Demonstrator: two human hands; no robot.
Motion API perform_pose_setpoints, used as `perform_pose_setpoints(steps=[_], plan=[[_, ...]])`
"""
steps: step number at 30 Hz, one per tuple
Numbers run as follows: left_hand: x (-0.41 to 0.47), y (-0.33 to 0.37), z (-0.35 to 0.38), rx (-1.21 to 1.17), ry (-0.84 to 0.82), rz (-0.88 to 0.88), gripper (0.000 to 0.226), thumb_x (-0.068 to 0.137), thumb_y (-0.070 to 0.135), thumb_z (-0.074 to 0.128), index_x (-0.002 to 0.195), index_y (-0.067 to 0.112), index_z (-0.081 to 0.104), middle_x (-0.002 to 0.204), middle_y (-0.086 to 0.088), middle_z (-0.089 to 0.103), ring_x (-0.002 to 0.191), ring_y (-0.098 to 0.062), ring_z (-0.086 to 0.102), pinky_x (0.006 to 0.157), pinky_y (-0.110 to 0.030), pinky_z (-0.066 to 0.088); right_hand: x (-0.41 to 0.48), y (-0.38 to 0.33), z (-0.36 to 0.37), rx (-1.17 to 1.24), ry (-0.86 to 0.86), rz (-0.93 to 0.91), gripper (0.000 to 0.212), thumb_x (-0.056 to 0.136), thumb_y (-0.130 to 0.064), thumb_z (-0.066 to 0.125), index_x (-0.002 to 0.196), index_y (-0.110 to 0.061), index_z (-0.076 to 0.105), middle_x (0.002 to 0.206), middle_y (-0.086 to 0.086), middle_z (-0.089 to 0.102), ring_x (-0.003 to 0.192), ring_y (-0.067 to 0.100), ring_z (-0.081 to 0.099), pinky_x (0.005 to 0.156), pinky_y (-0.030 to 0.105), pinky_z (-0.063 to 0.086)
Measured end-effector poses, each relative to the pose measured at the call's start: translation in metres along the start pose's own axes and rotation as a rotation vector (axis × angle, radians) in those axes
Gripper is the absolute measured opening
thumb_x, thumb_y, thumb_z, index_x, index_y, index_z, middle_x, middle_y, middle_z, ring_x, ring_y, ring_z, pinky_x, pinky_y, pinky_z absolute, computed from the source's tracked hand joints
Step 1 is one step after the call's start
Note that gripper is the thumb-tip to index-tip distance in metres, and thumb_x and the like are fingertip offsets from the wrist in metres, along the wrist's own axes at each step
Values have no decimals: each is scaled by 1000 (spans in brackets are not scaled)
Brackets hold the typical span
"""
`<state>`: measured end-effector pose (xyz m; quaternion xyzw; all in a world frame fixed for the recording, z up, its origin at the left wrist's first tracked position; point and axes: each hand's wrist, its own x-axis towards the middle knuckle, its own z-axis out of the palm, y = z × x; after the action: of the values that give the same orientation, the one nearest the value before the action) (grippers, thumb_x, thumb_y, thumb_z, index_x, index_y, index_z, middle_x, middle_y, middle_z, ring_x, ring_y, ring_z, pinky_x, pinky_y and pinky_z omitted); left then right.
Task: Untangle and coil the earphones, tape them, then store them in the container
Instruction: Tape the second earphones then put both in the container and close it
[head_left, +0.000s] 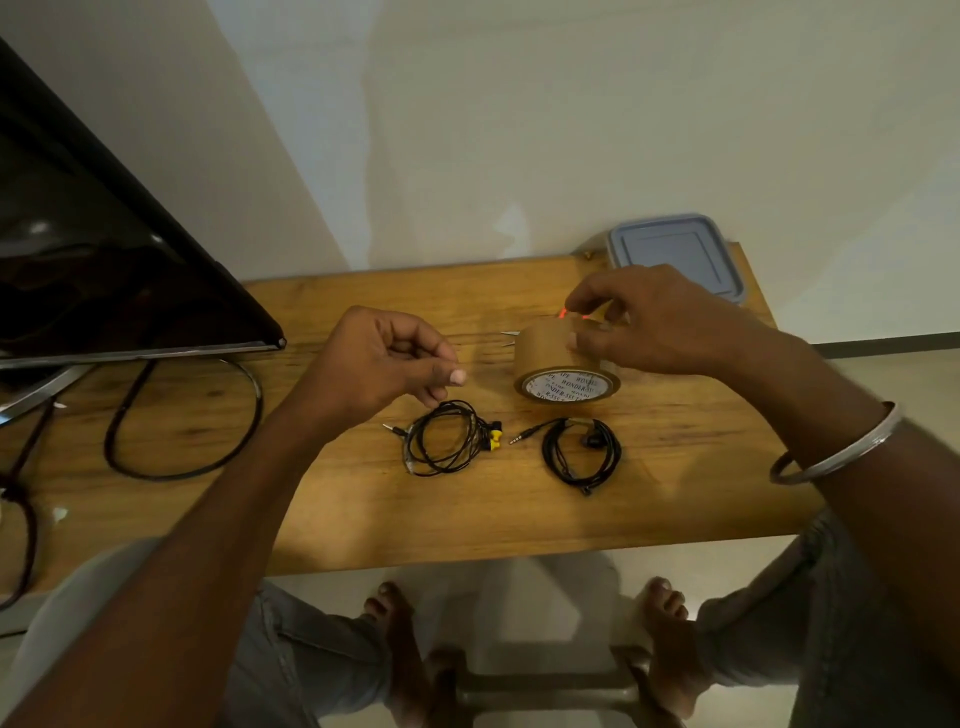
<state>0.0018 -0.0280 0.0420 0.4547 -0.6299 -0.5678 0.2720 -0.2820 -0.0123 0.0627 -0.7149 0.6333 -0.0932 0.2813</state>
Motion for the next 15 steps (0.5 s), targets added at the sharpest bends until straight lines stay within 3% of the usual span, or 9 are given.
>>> perform_pose_setpoints(steps=[3, 6, 8, 11, 15], plan=[[0, 2, 0, -36, 39, 48, 20, 65, 11, 83, 75, 2, 68, 66, -13, 69, 53, -19, 64, 53, -29, 58, 1, -4, 2, 57, 158, -47, 25, 93, -32, 69, 117, -26, 68, 114, -9, 67, 98, 7, 60, 69, 13, 40], [1, 3, 3, -127, 48, 45, 19, 67, 9, 81, 79, 5, 66, 67, -6, 68, 54, -18, 63, 54, -29, 57, -2, -18, 6, 147, 297, -135, 13, 93, -27, 67, 105, -30, 70, 93, -23, 63, 86, -9, 57, 65, 7, 40], [1, 2, 5, -155, 33, 27, 21, 68, 9, 80, 86, 9, 69, 73, -7, 69, 58, -18, 67, 61, -28, 58, -3, -22, 8, 171, 338, -185, 11, 93, -24, 67, 101, -28, 73, 89, -20, 65, 81, -14, 55, 64, 2, 37], [3, -2, 5, -149, 42, 41, 23, 73, 12, 76, 97, 11, 74, 80, -5, 70, 67, -18, 69, 71, -29, 58, -1, -19, 5, 175, 338, -183, 12, 93, -23, 66, 102, -25, 74, 90, -13, 69, 82, -11, 58, 65, 3, 36], [4, -2, 6, -169, 79, 90, 16, 86, 10, 65, 99, 6, 73, 71, -2, 67, 69, -16, 64, 70, -33, 60, 0, -12, 1, 131, 212, -155, 13, 93, -22, 67, 104, -24, 73, 97, -12, 71, 91, 2, 64, 63, 4, 41]])
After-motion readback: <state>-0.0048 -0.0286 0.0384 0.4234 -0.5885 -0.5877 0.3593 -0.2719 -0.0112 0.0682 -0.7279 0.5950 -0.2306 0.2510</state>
